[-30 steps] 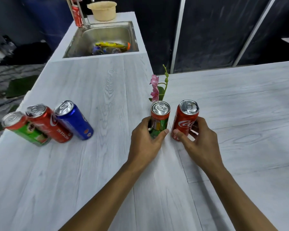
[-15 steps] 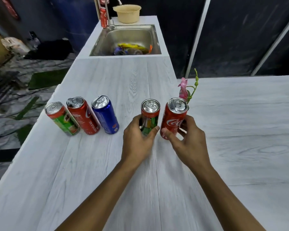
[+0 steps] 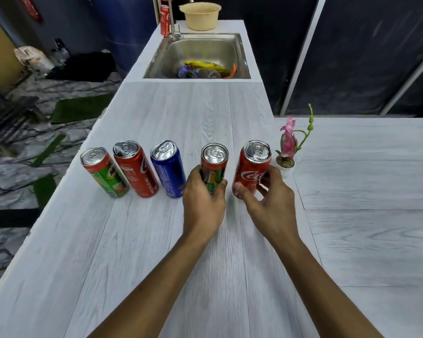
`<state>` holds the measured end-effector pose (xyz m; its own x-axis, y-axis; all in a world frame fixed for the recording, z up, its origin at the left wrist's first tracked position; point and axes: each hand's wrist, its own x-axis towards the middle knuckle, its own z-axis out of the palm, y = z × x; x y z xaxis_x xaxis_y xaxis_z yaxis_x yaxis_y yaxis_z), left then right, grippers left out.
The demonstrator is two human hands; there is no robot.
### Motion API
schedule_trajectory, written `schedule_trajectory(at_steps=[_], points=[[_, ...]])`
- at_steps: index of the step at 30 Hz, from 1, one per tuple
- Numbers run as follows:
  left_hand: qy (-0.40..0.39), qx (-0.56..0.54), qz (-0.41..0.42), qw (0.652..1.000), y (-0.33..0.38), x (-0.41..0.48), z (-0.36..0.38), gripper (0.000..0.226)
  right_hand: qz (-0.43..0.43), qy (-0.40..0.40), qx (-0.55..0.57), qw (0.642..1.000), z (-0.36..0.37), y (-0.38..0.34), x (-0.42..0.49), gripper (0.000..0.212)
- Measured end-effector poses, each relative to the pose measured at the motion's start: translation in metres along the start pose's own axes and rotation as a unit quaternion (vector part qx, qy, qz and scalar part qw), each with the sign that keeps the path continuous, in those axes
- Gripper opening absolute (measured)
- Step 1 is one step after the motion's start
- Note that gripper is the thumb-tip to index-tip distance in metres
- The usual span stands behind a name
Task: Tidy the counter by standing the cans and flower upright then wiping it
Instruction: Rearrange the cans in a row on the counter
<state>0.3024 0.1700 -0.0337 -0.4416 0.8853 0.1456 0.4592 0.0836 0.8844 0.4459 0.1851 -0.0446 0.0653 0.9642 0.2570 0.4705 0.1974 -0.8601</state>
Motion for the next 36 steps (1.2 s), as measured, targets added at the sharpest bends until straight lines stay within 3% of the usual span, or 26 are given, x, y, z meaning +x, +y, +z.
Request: schedule_trajectory(at_steps=[36], points=[[0.045,-0.01,-0.043,0.998,-0.017,0.012,0.017,0.053,0.024,-0.014,-0.023,0.999,0.031,0.004,0.012,0.062]])
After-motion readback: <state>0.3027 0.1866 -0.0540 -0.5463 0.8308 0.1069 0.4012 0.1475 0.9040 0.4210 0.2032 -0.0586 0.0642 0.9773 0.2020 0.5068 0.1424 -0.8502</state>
